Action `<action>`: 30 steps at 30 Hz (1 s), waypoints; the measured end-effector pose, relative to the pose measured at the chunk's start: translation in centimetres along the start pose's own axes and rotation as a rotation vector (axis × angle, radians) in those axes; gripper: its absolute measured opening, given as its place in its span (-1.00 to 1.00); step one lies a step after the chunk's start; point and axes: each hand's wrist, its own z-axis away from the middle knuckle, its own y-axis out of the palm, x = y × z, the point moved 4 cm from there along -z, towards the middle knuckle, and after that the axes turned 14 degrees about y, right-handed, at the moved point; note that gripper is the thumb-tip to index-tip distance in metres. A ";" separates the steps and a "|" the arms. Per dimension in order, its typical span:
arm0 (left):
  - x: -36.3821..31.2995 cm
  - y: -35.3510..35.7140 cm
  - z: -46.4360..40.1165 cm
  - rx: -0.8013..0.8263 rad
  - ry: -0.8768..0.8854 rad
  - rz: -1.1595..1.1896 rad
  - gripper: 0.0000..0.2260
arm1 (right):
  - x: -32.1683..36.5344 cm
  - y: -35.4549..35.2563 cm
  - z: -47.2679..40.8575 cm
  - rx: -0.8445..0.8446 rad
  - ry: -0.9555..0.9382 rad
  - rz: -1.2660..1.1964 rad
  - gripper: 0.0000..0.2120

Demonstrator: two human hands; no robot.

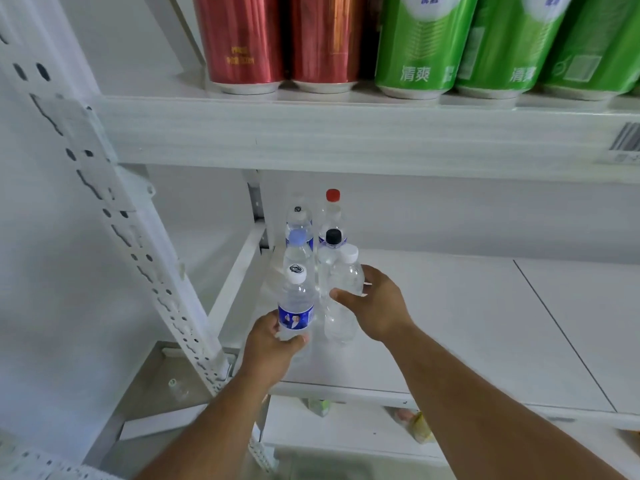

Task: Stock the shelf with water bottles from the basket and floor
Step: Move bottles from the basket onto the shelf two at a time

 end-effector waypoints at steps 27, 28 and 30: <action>2.2 0.3 -5.2 0.070 0.045 -0.047 -0.44 | -1.4 2.5 -2.0 0.039 -0.005 0.060 -0.51; 2.4 0.2 -5.1 0.074 0.041 -0.040 -0.43 | -1.5 2.5 -1.9 0.048 0.008 0.066 -0.52; 2.7 0.1 -4.6 0.087 0.029 -0.024 -0.38 | -2.2 2.7 -1.6 0.056 0.043 0.080 -0.51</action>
